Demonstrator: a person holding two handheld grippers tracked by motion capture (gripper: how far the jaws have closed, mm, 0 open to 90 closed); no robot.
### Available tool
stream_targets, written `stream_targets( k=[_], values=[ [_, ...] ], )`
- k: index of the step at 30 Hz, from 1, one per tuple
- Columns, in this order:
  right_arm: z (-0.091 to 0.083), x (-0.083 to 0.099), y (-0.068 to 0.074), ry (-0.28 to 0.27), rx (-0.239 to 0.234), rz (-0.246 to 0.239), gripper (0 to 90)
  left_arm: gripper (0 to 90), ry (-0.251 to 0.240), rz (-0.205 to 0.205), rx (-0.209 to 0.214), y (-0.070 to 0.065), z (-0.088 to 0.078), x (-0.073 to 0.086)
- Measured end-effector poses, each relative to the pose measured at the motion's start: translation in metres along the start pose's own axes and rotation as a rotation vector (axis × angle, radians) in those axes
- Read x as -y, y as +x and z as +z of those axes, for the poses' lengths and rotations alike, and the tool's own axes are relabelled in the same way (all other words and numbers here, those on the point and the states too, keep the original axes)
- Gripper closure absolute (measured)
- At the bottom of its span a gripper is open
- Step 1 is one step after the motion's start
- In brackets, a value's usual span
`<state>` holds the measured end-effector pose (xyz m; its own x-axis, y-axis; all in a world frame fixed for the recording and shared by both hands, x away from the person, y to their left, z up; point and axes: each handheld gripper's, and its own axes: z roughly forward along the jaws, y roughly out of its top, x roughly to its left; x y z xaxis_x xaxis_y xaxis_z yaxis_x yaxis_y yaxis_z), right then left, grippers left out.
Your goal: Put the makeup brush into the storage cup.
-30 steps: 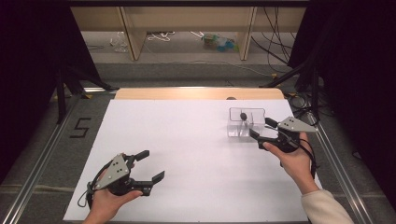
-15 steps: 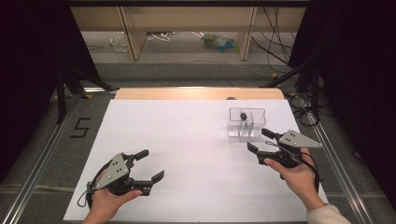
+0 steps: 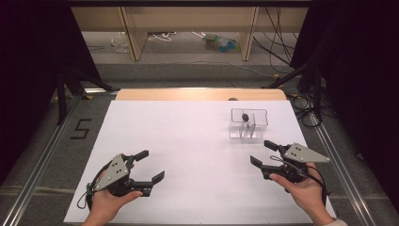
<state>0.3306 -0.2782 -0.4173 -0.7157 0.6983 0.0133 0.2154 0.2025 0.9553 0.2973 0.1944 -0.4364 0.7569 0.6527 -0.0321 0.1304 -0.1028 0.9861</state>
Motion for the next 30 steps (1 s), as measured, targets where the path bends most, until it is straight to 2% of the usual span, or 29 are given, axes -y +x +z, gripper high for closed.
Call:
stream_targets(
  k=[1,3,5,7,8,11,17,18,20,21,23,24,30],
  values=[
    [-0.001,0.001,0.001,-0.005,0.016,0.0,23.9,13.0,0.0,0.0,0.0,0.0,0.0,0.0],
    [-0.002,0.003,0.002,-0.016,0.013,-0.006,23.9,13.0,-0.001,0.003,0.0,0.0,0.0,0.0],
    [-0.005,0.004,0.004,0.009,0.006,0.0,24.0,13.0,0.0,0.01,-0.001,0.002,0.0,0.0],
    [-0.006,0.006,0.005,0.012,-0.002,0.01,24.0,12.8,0.001,0.024,0.004,0.003,-0.001,0.0],
    [-0.005,0.007,0.006,-0.008,0.008,0.01,24.0,12.8,0.0,0.008,-0.003,0.002,-0.001,0.0],
    [-0.005,0.009,0.007,0.012,-0.001,0.011,23.9,12.8,-0.005,0.004,0.001,0.001,0.0,0.0],
    [-0.003,0.013,0.009,-0.001,-0.003,0.008,24.0,12.9,0.002,0.008,0.003,0.001,0.001,0.002],
    [-0.004,0.013,0.007,0.016,0.013,-0.016,23.9,12.9,0.005,0.015,0.007,0.002,0.001,0.002],
    [-0.002,0.015,0.007,0.015,0.001,0.006,24.0,12.9,0.012,0.013,0.009,0.001,0.002,0.003],
    [-0.002,0.015,0.007,0.025,0.006,0.0,24.0,12.9,0.011,0.012,0.01,0.001,0.003,0.003],
    [-0.001,0.016,0.007,0.005,-0.006,0.011,23.9,12.9,0.012,0.008,0.009,0.0,0.003,0.003],
    [-0.002,0.015,0.006,0.019,0.007,-0.004,23.9,12.9,0.013,0.013,0.01,0.0,0.003,0.003],
    [-0.001,0.016,0.006,0.037,0.004,0.001,23.9,13.0,0.017,0.013,0.016,0.0,0.004,0.004]
  ],
)
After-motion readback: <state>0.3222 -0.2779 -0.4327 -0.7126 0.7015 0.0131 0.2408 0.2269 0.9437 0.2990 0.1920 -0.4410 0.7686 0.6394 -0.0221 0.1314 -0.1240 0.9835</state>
